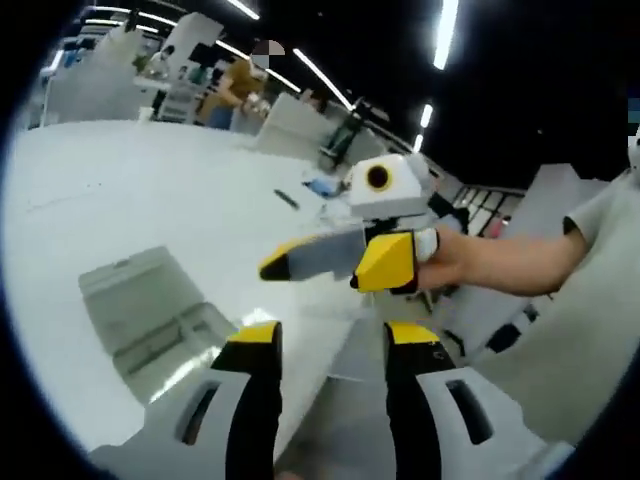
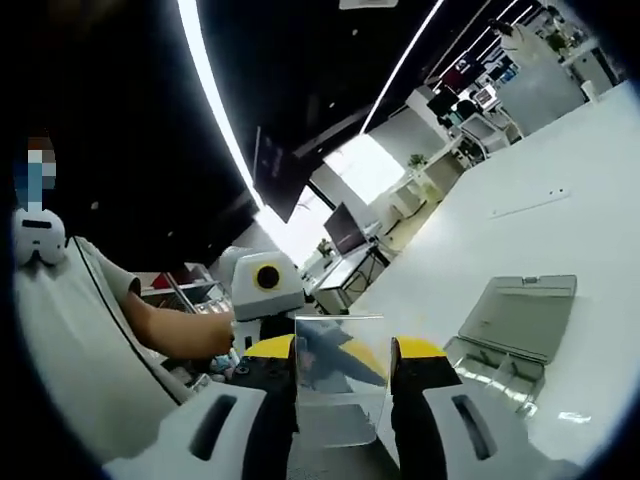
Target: Insert the divider into the dual guide fixture by aligning both edges with the guide slots and pushing it downward to the bottom, including one-sided entry, uneven engagement, binding, and posture correction.
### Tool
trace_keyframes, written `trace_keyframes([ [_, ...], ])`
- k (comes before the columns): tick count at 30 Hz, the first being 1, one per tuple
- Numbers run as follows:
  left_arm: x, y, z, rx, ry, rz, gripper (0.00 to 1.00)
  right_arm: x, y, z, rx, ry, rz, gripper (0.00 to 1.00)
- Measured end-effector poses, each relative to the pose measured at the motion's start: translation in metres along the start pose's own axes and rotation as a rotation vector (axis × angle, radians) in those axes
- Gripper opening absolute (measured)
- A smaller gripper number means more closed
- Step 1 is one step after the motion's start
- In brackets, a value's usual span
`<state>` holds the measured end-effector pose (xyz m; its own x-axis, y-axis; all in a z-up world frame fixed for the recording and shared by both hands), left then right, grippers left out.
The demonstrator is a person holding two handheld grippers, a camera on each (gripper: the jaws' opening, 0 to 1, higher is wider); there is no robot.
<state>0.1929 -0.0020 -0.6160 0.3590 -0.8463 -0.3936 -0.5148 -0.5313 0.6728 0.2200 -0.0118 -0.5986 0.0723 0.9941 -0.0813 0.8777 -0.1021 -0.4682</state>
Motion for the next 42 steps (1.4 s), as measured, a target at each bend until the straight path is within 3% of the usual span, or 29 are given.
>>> trace_keyframes([
  [12, 0.004, -0.016, 0.012, 0.028, -0.026, -0.189, 0.36, 0.012, 0.013, 0.011, 0.054, -0.067, 0.146, 0.32],
  [16, 0.007, -0.019, 0.016, 0.035, -0.049, -0.247, 0.34, 0.014, 0.017, 0.018, 0.110, -0.099, 0.204, 0.33],
  [28, 0.009, -0.034, 0.013, -0.037, -0.028, -0.392, 0.22, 0.016, 0.024, 0.029, 0.142, -0.129, 0.337, 0.33],
  [42, 0.014, -0.040, 0.016, -0.096, -0.013, -0.451, 0.13, 0.015, 0.032, 0.037, 0.159, -0.159, 0.473, 0.33],
])
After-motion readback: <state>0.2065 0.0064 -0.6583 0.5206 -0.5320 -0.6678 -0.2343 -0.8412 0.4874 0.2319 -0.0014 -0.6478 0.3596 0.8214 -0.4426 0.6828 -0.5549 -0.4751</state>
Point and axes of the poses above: the point that each gripper's makers call its tool centre point, and the gripper's own axes: x roughly forward along the fingers, y roughly to its right, z roughly out of its underside, the point moved 2 cm from there along -x, roughly backward along the fingers, and after that the axes turned 15 degrees about -x, right-handed, at the moved point
